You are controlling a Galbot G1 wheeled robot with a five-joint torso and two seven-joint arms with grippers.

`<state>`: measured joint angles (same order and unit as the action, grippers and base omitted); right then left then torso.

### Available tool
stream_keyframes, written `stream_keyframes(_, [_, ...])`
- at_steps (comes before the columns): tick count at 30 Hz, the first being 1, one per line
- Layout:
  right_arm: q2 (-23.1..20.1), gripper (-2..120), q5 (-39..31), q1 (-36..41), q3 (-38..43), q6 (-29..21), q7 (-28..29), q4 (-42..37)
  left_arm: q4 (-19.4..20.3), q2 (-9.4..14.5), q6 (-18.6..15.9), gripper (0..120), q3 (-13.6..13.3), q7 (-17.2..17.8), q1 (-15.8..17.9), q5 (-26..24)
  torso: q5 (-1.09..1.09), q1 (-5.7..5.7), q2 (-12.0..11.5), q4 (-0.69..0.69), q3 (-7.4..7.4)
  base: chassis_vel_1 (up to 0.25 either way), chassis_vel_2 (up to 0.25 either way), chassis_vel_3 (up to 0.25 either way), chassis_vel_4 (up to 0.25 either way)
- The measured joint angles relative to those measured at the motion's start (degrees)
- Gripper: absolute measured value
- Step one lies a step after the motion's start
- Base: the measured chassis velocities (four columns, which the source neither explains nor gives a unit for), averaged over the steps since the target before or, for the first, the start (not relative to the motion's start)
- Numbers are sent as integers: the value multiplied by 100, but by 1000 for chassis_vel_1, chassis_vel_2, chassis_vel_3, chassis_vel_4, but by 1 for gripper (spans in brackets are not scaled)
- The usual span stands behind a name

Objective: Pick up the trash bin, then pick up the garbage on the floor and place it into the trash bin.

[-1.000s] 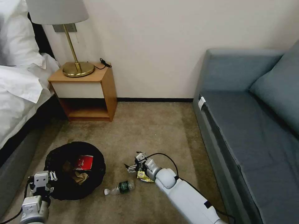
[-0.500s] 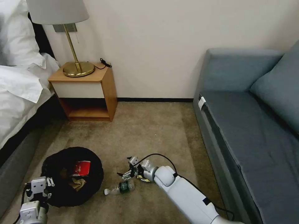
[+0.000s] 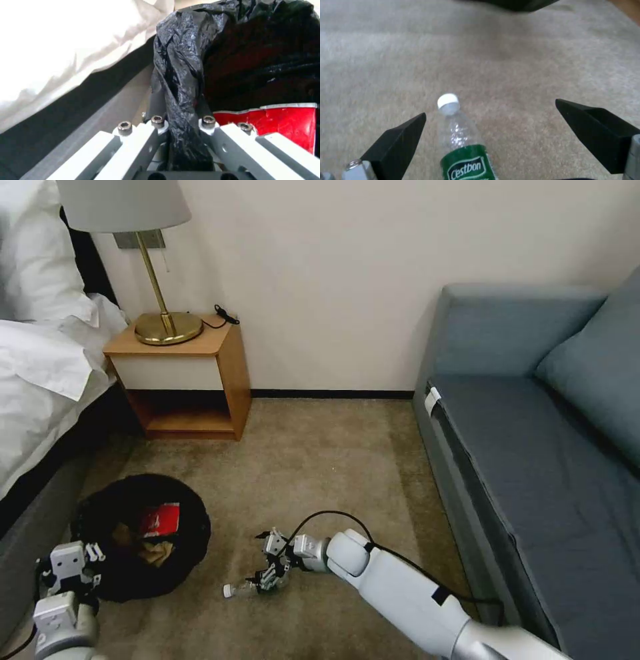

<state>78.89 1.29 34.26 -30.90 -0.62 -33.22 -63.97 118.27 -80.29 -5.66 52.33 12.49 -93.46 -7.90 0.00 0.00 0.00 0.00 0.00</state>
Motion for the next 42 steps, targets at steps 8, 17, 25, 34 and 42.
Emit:
stream_keyframes(8, [113, 100, 195, -128, -223, 134, -63, 442, 125, 1, -37, 3, 39, 10, -59, -121, -1, 0, 0, 0, 0, 0, 0, 0, 0])
stream_keyframes(17, [233, 100, 222, -129, -183, 234, 1, 859, 342, -7, 74, 3, 120, 6, -265, -302, 0, 0, 0, 1, -1, 0, 0, 0, 0])
stream_keyframes(25, [428, 87, 330, -139, -230, 344, 147, 1246, 128, -64, 195, 3, 47, -41, -152, -243, -1, 0, 0, 1, -1, 0, 0, 0, 0])
stream_keyframes(34, [688, 52, 710, -148, -220, 507, 26, 1780, 109, -56, 218, 3, 76, -98, -217, -289, 0, 0, 0, 0, -1, 0, 0, 0, 0])
stream_keyframes(42, [715, 32, 806, -148, -145, 568, -6, 1807, 121, -27, 221, 3, 112, -113, -243, -346, 0, 0, 0, 1, -1, 0, 0, 0, 0])
